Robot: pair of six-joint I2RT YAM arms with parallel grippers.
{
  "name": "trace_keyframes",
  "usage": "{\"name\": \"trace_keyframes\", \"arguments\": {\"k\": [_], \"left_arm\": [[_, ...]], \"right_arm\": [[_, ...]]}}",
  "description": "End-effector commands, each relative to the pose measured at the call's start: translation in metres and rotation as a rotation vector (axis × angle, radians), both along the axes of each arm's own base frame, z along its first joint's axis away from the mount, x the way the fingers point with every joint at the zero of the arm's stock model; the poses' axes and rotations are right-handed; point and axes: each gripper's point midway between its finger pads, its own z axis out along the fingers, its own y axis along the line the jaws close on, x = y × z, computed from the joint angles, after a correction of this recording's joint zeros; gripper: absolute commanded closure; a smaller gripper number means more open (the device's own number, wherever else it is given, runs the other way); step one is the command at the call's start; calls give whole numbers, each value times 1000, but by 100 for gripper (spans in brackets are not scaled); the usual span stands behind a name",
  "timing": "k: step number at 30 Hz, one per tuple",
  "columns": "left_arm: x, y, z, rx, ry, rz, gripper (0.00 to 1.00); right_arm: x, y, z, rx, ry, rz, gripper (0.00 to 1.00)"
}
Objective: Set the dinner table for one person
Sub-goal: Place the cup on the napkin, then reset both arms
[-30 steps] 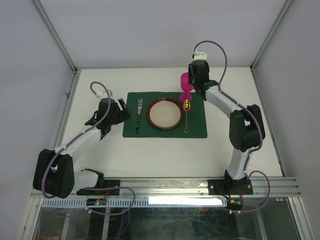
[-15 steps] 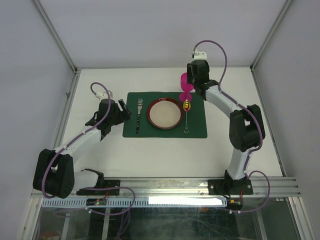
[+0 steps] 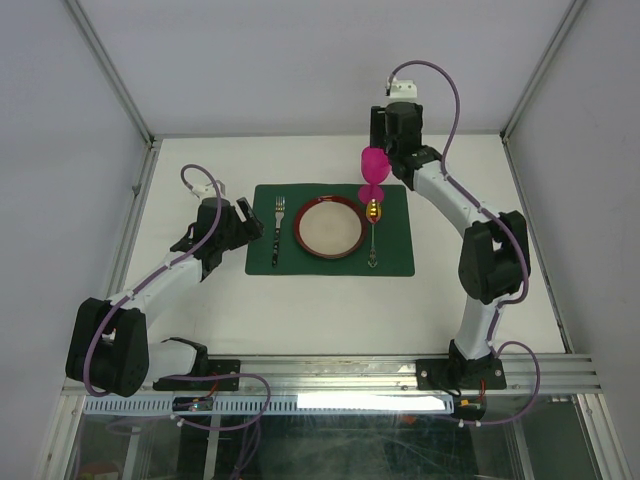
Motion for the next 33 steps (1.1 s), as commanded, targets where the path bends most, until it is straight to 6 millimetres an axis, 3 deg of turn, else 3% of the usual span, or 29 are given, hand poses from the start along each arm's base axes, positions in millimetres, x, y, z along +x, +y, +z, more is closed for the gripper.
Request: {"name": "trace_keyframes", "arguments": {"k": [1,8,15,17,18,19,26,33], "left_arm": [[8,-10,24,-24,-86,-30,24],[11,-9,38,-4,-129,-50,18],[16,-5,52,35,-174,-52,1],[18,-4,57,43,-186,-53,1],[19,-4,59,44,-193,-53,1],[20,-3,61,48,-198,-50,1],[18,9,69,115,-241,-30,1],[11,16,73,139,-302,-32,1]], "right_arm": [[-2,-11,84,17,-164,-26,30],[-12,-23,127,-18,-229,-51,23],[-35,-39,168,-46,-281,-68,18],[-43,-45,174,-53,-279,-77,16],[-48,-48,176,-54,-275,-83,10],[-52,-51,176,-54,-269,-90,2],[-93,-71,166,-45,-239,-127,1],[-120,-75,117,-31,-119,-97,1]]}}
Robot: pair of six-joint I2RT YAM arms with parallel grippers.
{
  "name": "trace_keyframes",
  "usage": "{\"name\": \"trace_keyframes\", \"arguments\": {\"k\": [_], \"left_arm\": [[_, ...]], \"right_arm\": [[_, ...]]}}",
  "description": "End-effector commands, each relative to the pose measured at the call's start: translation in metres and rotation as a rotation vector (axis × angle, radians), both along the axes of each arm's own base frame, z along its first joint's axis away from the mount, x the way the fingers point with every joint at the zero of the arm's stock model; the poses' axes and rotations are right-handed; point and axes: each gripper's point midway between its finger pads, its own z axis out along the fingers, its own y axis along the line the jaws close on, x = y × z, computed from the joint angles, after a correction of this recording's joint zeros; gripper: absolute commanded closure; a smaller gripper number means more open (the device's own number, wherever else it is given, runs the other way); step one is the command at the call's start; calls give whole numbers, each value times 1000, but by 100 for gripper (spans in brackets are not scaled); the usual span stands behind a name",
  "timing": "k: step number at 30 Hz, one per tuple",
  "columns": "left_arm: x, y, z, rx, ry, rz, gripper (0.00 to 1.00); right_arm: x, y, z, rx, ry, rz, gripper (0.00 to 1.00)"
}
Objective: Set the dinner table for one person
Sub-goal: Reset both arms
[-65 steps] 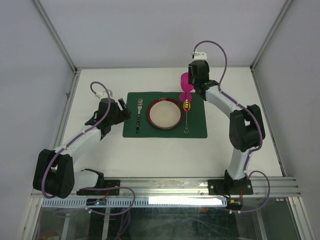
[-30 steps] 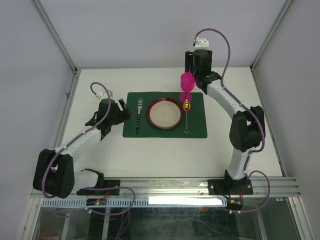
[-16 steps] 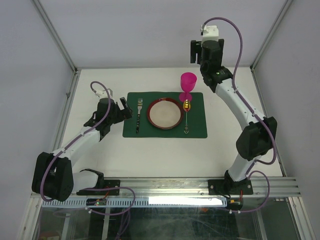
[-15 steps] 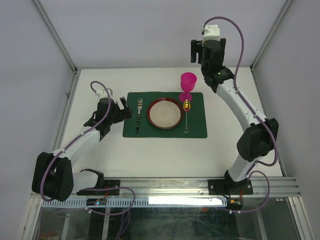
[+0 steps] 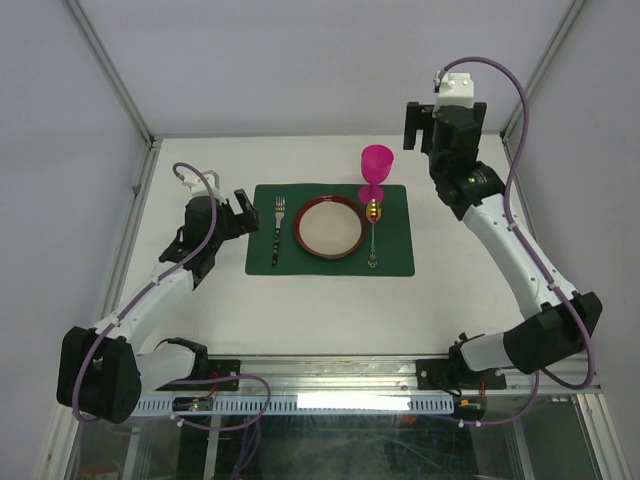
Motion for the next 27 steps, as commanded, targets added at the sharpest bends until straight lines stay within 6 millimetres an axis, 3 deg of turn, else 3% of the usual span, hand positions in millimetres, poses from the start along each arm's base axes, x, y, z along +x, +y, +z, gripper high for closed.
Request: {"name": "trace_keyframes", "arguments": {"k": [1,7,13,17,27], "left_arm": [[1,2,23,18,-119,-2,1],[-8,10,15,26,-117,22,1],[-18,14,10,21,-131,34,1],[-25,21,5,43,-162,48,1],[-34,36,24,101,-354,71,1]], "right_arm": [[-18,-5,-24,33,57,-2,1],[-41,-10,-55,75,107,-4,1],[-66,-15,-74,118,136,-9,1],[-82,-18,-104,137,149,-4,1],[-107,-29,-163,145,111,0,1]]}}
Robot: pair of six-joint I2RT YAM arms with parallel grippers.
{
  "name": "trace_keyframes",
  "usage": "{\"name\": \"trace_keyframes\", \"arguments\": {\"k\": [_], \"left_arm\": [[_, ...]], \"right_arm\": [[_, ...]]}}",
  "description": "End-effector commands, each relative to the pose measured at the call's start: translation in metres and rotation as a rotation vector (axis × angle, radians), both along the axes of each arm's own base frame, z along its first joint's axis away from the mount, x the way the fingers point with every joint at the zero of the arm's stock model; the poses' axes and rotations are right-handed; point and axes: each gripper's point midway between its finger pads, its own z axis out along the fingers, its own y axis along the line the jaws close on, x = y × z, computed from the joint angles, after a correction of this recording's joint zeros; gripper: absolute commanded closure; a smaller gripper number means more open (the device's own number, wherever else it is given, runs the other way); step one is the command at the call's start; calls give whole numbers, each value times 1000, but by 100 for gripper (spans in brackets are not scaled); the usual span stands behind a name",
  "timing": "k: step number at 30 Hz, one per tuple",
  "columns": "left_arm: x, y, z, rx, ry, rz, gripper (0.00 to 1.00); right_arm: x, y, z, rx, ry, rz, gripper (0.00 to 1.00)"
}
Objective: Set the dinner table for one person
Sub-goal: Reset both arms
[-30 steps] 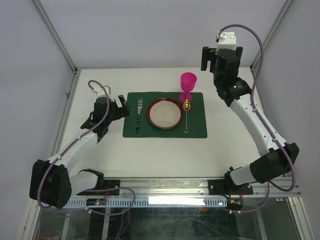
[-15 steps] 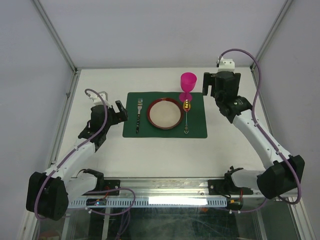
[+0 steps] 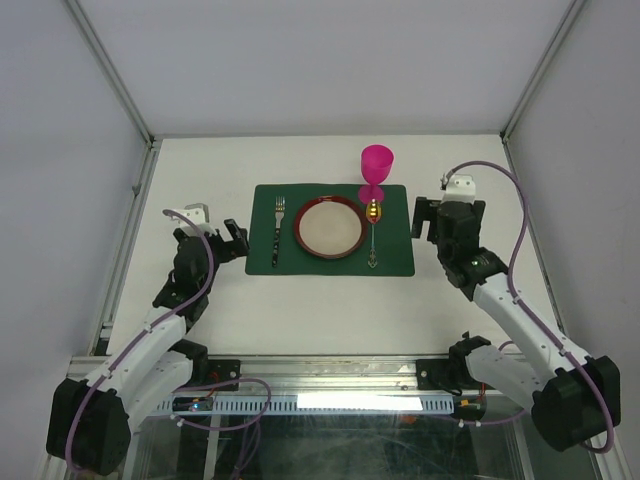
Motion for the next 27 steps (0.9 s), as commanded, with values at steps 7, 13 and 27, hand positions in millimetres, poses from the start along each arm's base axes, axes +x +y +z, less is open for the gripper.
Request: {"name": "trace_keyframes", "arguments": {"k": [7,13,27], "left_arm": [[11,8,32,80,-176,20,1],[11,12,25,109,-174,29,1],[17,21,18,160,-143,75,1]], "right_arm": [[6,6,-2,90,-100,-6,1],[13,3,-18,112,-122,-53,1],[14,6,-36,131,-170,-37,1]]}}
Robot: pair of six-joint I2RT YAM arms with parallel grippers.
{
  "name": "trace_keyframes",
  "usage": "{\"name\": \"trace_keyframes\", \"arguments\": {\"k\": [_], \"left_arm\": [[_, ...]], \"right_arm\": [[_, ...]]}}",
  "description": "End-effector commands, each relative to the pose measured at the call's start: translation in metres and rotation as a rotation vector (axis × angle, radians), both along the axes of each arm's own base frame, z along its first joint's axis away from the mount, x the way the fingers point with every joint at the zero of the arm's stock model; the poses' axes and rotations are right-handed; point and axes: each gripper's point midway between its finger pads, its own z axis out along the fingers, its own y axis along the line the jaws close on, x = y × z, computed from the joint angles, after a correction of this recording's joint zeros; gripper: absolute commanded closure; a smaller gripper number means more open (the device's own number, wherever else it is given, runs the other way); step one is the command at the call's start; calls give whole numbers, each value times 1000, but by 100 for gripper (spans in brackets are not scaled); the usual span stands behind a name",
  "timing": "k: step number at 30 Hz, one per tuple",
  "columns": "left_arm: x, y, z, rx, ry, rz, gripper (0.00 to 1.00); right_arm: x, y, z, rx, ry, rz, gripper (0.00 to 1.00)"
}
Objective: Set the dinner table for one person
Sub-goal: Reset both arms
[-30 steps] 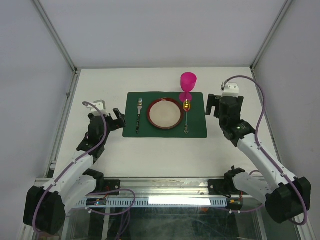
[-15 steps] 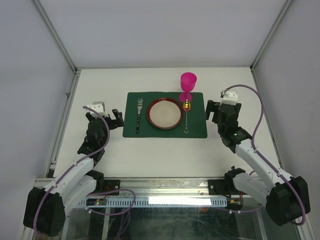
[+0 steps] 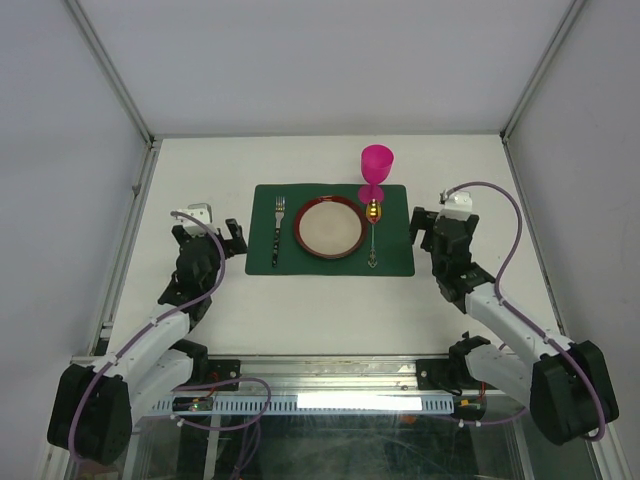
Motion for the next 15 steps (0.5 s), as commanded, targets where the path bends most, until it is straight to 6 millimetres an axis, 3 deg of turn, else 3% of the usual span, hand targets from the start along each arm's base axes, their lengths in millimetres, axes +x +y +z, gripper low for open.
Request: {"name": "trace_keyframes", "arguments": {"k": [1,15], "left_arm": [[7,6,12,41,-47,38,1],[10,8,5,72,-50,44,1]], "right_arm": [[9,0,13,51,-109,-23,1],[9,-8,10,50,-143,-68,1]]}}
